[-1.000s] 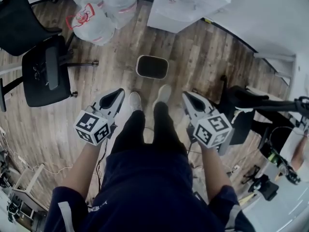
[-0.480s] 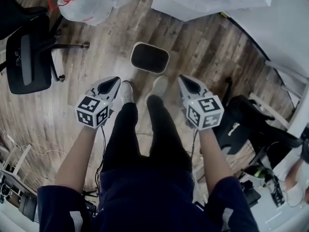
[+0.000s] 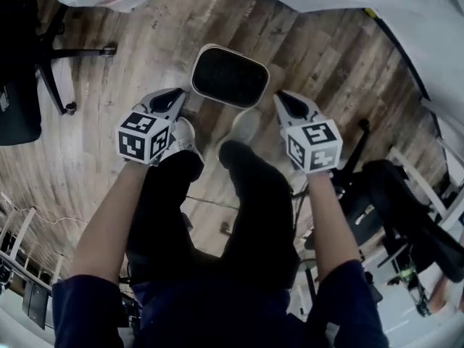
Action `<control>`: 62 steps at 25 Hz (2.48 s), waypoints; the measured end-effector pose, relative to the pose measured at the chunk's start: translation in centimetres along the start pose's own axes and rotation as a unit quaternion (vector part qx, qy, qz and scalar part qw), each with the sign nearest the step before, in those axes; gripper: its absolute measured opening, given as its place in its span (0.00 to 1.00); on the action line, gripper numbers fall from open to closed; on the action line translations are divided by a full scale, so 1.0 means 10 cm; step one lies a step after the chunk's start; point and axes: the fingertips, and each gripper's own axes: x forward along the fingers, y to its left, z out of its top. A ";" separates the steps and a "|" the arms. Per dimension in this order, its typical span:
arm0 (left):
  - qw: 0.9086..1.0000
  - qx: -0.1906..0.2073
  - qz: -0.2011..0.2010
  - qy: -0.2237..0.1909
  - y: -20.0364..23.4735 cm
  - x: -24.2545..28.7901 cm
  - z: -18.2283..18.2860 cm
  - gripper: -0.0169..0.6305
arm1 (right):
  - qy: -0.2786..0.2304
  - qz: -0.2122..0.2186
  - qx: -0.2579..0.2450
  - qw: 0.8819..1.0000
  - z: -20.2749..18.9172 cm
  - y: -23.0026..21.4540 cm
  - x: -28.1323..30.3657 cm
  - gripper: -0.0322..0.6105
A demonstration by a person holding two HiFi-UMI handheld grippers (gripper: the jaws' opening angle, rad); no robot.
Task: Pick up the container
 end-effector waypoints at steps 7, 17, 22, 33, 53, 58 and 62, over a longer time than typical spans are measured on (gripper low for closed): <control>0.997 -0.073 0.018 0.021 0.33 0.86 -0.49 0.28 | 0.029 -0.013 -0.020 0.999 -0.45 -0.47 0.91 0.17; 0.983 -0.168 0.050 0.051 0.73 1.65 -1.18 0.38 | 0.083 -0.030 -0.053 0.995 -1.01 -0.92 1.91 0.34; 0.977 -0.209 0.029 0.044 0.78 1.86 -1.24 0.36 | 0.101 -0.040 -0.063 0.992 -1.23 -1.01 2.19 0.31; 0.974 -0.207 0.059 0.065 0.67 1.67 -1.10 0.22 | 0.098 -0.098 -0.068 0.988 -1.01 -0.94 1.92 0.14; 0.978 -0.195 0.067 0.030 -0.49 -1.08 0.37 0.22 | 0.051 -0.111 -0.076 0.990 0.78 0.22 -0.74 0.14; 0.978 -0.198 0.066 0.005 -0.94 -1.86 0.74 0.22 | 0.033 -0.114 -0.079 0.990 1.19 0.55 -1.58 0.14; 0.976 -0.207 0.065 -0.016 -1.26 -2.43 0.95 0.21 | 0.020 -0.120 -0.085 0.989 1.46 0.82 -2.18 0.14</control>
